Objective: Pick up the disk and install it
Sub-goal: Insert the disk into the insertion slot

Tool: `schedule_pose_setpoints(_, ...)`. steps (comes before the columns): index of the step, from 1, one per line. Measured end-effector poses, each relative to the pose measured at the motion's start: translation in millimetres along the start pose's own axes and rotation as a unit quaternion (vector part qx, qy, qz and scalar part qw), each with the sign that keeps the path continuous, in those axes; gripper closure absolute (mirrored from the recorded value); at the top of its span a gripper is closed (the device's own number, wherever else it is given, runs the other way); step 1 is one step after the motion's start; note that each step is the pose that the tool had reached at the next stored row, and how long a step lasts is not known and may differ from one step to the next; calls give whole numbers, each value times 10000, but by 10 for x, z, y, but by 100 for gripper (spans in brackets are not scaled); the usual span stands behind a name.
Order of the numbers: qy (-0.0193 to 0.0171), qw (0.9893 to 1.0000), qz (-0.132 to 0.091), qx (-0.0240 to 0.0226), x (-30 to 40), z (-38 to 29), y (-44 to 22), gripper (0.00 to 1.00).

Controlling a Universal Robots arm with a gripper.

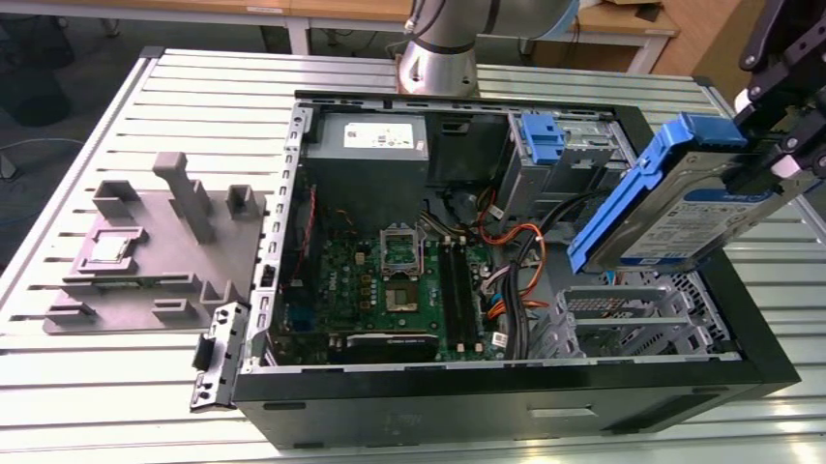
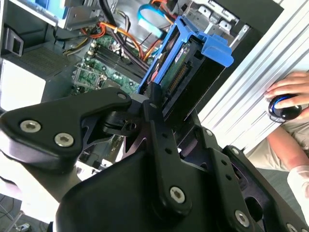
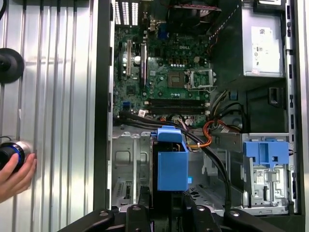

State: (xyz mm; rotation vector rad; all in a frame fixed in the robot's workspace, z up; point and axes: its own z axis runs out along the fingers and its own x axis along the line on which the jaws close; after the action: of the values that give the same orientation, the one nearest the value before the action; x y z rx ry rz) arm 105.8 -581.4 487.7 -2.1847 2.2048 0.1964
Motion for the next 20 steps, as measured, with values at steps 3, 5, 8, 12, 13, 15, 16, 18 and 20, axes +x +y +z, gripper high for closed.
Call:
schedule_pose_setpoints(3,1,10000,0,0,20,35,-41,65)
schedule_pose_setpoints(5,0,10000,6,1,40,67,-46,65)
schedule_pose_setpoints(8,-1,10000,16,2,68,116,-51,65)
schedule_pose_setpoints(12,-1,10000,31,3,88,172,-56,65)
schedule_pose_setpoints(13,-1,10000,31,4,90,188,-60,65)
schedule_pose_setpoints(15,-3,10000,31,4,95,212,-72,65)
schedule_pose_setpoints(16,-2,10000,32,4,97,219,-82,65)
schedule_pose_setpoints(18,-2,10000,31,3,105,231,-95,65)
schedule_pose_setpoints(20,-2,10000,32,4,120,245,-98,65)
